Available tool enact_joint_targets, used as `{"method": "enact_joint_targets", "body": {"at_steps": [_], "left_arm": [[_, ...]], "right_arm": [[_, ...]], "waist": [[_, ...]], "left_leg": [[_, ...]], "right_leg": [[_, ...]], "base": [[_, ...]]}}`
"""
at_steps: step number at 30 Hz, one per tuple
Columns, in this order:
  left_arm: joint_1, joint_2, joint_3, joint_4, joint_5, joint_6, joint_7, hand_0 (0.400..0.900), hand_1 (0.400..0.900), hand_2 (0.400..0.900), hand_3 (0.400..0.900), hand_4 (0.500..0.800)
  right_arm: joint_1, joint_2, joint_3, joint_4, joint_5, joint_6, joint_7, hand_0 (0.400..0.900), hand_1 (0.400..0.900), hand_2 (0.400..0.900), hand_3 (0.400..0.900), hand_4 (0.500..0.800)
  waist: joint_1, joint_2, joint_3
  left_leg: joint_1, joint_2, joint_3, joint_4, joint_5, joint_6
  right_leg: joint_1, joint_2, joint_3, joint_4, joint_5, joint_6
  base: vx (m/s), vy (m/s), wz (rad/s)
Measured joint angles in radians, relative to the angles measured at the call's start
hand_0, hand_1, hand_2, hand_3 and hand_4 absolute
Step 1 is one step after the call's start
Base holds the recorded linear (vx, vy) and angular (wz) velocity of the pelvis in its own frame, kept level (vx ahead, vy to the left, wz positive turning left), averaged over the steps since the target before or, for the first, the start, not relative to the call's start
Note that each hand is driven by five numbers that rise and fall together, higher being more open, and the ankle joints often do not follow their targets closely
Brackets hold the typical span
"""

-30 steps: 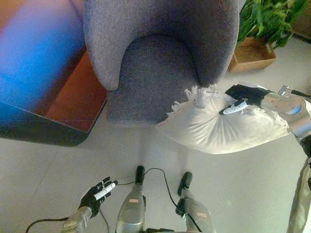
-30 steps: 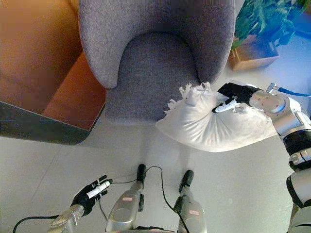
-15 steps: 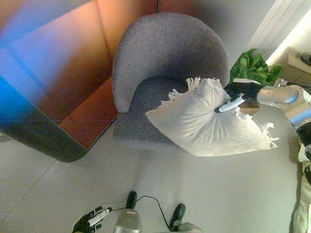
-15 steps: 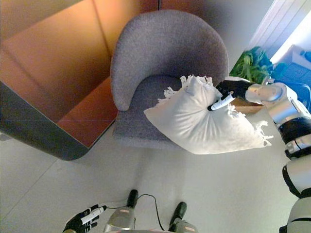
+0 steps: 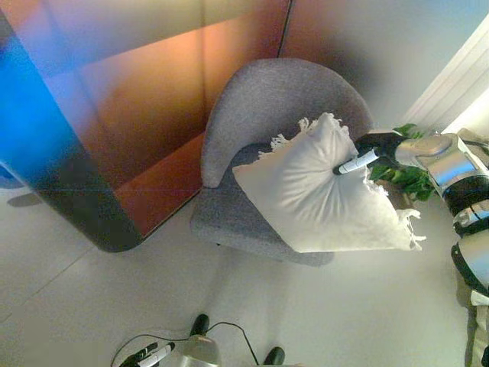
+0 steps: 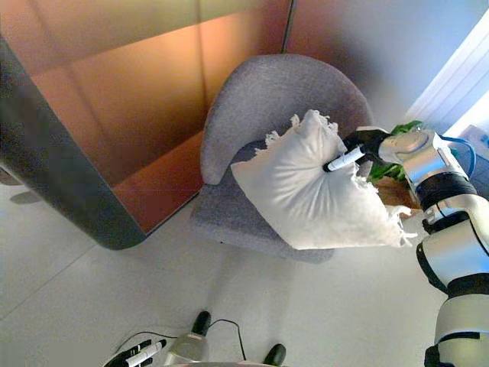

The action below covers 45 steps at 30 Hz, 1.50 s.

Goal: Pick up the pillow and put it on the sofa.

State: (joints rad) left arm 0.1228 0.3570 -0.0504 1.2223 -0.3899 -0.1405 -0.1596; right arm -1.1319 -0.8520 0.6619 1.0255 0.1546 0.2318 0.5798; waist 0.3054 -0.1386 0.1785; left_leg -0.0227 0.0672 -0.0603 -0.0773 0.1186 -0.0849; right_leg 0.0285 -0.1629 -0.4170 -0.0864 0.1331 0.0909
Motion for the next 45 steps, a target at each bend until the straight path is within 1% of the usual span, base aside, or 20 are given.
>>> {"method": "enact_joint_targets", "body": {"at_steps": [2, 4, 5, 6, 7, 8, 10, 12, 15, 22, 25, 31, 34, 37, 40, 42, 45], "left_arm": [[0.007, 0.005, 0.0, 0.006, 0.0, -0.004, -0.001, 0.9, 0.9, 0.9, 0.9, 0.8], [0.007, 0.013, 0.0, 0.007, -0.001, -0.011, -0.001, 0.9, 0.9, 0.9, 0.9, 0.8], [0.007, 0.019, 0.0, 0.011, -0.001, -0.012, -0.003, 0.9, 0.9, 0.9, 0.9, 0.8], [0.005, 0.024, 0.0, 0.012, -0.003, -0.019, -0.006, 0.9, 0.9, 0.9, 0.9, 0.8], [0.005, 0.027, 0.0, 0.016, -0.01, -0.027, -0.009, 0.9, 0.9, 0.9, 0.9, 0.8], [0.003, 0.029, 0.0, 0.016, -0.01, -0.035, -0.01, 0.9, 0.9, 0.9, 0.9, 0.8], [0.002, 0.035, -0.001, 0.018, -0.01, -0.045, -0.012, 0.9, 0.9, 0.9, 0.9, 0.8], [0.003, 0.04, -0.001, 0.017, -0.018, -0.057, -0.012, 0.9, 0.9, 0.9, 0.9, 0.8], [0.002, 0.042, -0.001, 0.016, -0.018, -0.059, -0.012, 0.9, 0.9, 0.9, 0.9, 0.8], [-0.005, 0.042, -0.005, -0.022, -0.028, -0.081, -0.039, 0.9, 0.9, 0.9, 0.9, 0.8], [-0.019, 0.043, -0.006, -0.022, -0.048, -0.082, -0.043, 0.9, 0.9, 0.9, 0.9, 0.8], [-0.02, 0.045, -0.007, -0.023, -0.048, -0.081, -0.047, 0.9, 0.9, 0.9, 0.9, 0.8], [-0.021, 0.045, -0.007, -0.022, -0.048, -0.081, -0.047, 0.9, 0.9, 0.9, 0.9, 0.8], [-0.022, 0.045, -0.007, -0.022, -0.048, -0.081, -0.047, 0.9, 0.9, 0.9, 0.9, 0.8], [-0.024, 0.043, -0.008, -0.022, -0.048, -0.08, -0.047, 0.9, 0.9, 0.9, 0.9, 0.8], [-0.024, 0.036, -0.007, -0.022, -0.048, -0.079, -0.046, 0.9, 0.9, 0.9, 0.9, 0.8], [-0.027, 0.017, -0.008, -0.023, -0.048, -0.077, -0.044, 0.9, 0.9, 0.9, 0.9, 0.8]], "right_arm": [[0.0, 0.003, 0.0, 0.039, 0.013, 0.021, -0.027, 0.4, 0.4, 0.4, 0.4, 0.5], [0.0, 0.004, 0.0, 0.054, 0.038, 0.028, -0.059, 0.4, 0.4, 0.4, 0.4, 0.5], [0.0, 0.004, 0.001, 0.065, 0.054, 0.028, -0.071, 0.4, 0.4, 0.4, 0.4, 0.5], [-0.002, 0.004, 0.001, 0.086, 0.07, 0.03, -0.091, 0.731, 0.731, 0.731, 0.731, 0.699], [-0.005, 0.006, 0.001, 0.106, 0.078, 0.038, -0.12, 0.731, 0.731, 0.731, 0.731, 0.699], [-0.011, 0.006, 0.002, 0.124, 0.083, 0.046, -0.152, 0.9, 0.9, 0.9, 0.9, 0.8], [-0.042, 0.007, 0.002, 0.172, 0.088, 0.065, -0.2, 0.9, 0.9, 0.9, 0.9, 0.8], [-0.096, 0.006, 0.002, 0.207, 0.088, 0.081, -0.211, 0.9, 0.9, 0.9, 0.9, 0.8], [-0.151, 0.004, 0.002, 0.213, 0.115, 0.084, -0.211, 0.9, 0.9, 0.9, 0.9, 0.8], [-0.246, -0.028, 0.002, 0.212, 0.125, 0.076, -0.211, 0.9, 0.9, 0.9, 0.9, 0.8], [-0.257, -0.052, 0.002, 0.213, 0.125, 0.071, -0.205, 0.9, 0.9, 0.9, 0.9, 0.8], [-0.257, -0.081, 0.0, 0.232, 0.123, 0.072, -0.193, 0.9, 0.9, 0.9, 0.9, 0.8], [-0.252, -0.107, -0.006, 0.24, 0.123, 0.072, -0.172, 0.9, 0.9, 0.9, 0.9, 0.8], [-0.23, -0.121, -0.081, 0.239, 0.126, 0.06, -0.155, 0.9, 0.9, 0.9, 0.9, 0.8], [-0.131, -0.128, -0.174, 0.219, 0.158, 0.016, -0.135, 0.9, 0.9, 0.9, 0.9, 0.8], [-0.01, -0.126, -0.261, 0.185, 0.165, -0.013, -0.121, 0.9, 0.9, 0.9, 0.9, 0.8], [0.207, -0.123, -0.357, 0.115, 0.155, -0.062, -0.116, 0.9, 0.9, 0.9, 0.9, 0.8]], "waist": [[0.004, -0.004, 0.002], [0.009, -0.014, 0.007], [0.021, -0.019, 0.01], [0.029, -0.025, 0.015], [0.041, -0.029, 0.02], [0.047, -0.032, 0.028], [0.056, -0.033, 0.051], [0.057, -0.034, 0.076], [0.055, -0.038, 0.101], [0.055, -0.043, 0.107], [0.055, -0.046, 0.108], [0.052, -0.048, 0.109], [0.05, -0.048, 0.109], [0.026, -0.048, 0.109], [0.02, -0.045, 0.096], [0.004, -0.038, 0.067], [-0.01, -0.007, 0.034]], "left_leg": [[-0.024, 0.0, -0.026, 0.008, 0.001, -0.002], [-0.049, 0.003, -0.038, 0.013, 0.005, -0.007], [-0.068, 0.004, -0.046, 0.018, 0.006, -0.008], [-0.079, 0.006, -0.046, 0.023, 0.006, -0.009], [-0.097, 0.006, -0.055, 0.026, 0.008, -0.01], [-0.106, 0.006, -0.059, 0.028, 0.01, -0.011], [-0.12, 0.004, -0.066, 0.031, 0.011, -0.011], [-0.133, 0.004, -0.073, 0.032, 0.015, -0.013], [-0.136, 0.004, -0.072, 0.03, 0.015, -0.012], [-0.132, 0.004, -0.066, 0.027, 0.013, -0.013], [-0.126, 0.004, -0.061, 0.027, 0.012, -0.014], [-0.112, 0.005, -0.043, 0.027, 0.01, -0.012], [-0.101, 0.005, -0.037, 0.025, 0.009, -0.011], [-0.092, 0.004, -0.032, 0.024, 0.007, -0.01], [-0.077, 0.004, -0.013, 0.023, 0.001, -0.007], [-0.073, 0.001, -0.011, 0.021, -0.001, -0.005], [-0.039, 0.0, 0.008, 0.006, -0.004, -0.001]], "right_leg": [[-0.005, 0.002, -0.024, 0.0, -0.005, 0.001], [-0.023, 0.008, -0.027, 0.0, -0.006, -0.001], [-0.035, 0.01, -0.029, 0.0, -0.006, -0.001], [-0.045, 0.012, -0.028, 0.0, -0.006, -0.001], [-0.055, 0.013, -0.034, 0.0, -0.006, -0.002], [-0.062, 0.014, -0.031, 0.0, -0.006, -0.001], [-0.069, 0.014, -0.036, 0.0, -0.006, -0.002], [-0.08, 0.015, -0.033, 0.0, -0.006, -0.002], [-0.085, 0.015, -0.032, 0.0, -0.006, -0.002], [-0.085, 0.015, -0.025, 0.0, -0.002, -0.007], [-0.082, 0.015, -0.021, -0.001, -0.003, -0.005], [-0.079, 0.013, -0.003, 0.0, -0.005, -0.003], [-0.072, 0.013, 0.001, 0.0, -0.002, -0.006], [-0.066, 0.011, 0.006, 0.0, -0.002, -0.006], [-0.063, 0.009, 0.027, 0.0, -0.002, -0.006], [-0.06, 0.006, 0.028, 0.0, -0.002, -0.007], [-0.044, 0.004, 0.045, 0.0, -0.002, -0.006]], "base": [[-0.06, -0.082, 0.19], [-0.09, -0.09, 0.16], [-0.1, -0.067, 0.14], [-0.08, -0.037, 0.13], [-0.08, -0.029, 0.11], [-0.08, -0.016, 0.08], [-0.08, -0.005, 0.02], [-0.04, 0.001, -0.04], [-0.02, 0.013, -0.09], [-0.03, 0.002, -0.07], [-0.02, 0.01, -0.06], [0.0, 0.01, -0.07], [-0.01, 0.006, -0.1], [-0.03, 0.029, -0.12], [0.0, 0.046, -0.12], [0.01, 0.052, -0.14], [0.0, 0.052, -0.13]]}}
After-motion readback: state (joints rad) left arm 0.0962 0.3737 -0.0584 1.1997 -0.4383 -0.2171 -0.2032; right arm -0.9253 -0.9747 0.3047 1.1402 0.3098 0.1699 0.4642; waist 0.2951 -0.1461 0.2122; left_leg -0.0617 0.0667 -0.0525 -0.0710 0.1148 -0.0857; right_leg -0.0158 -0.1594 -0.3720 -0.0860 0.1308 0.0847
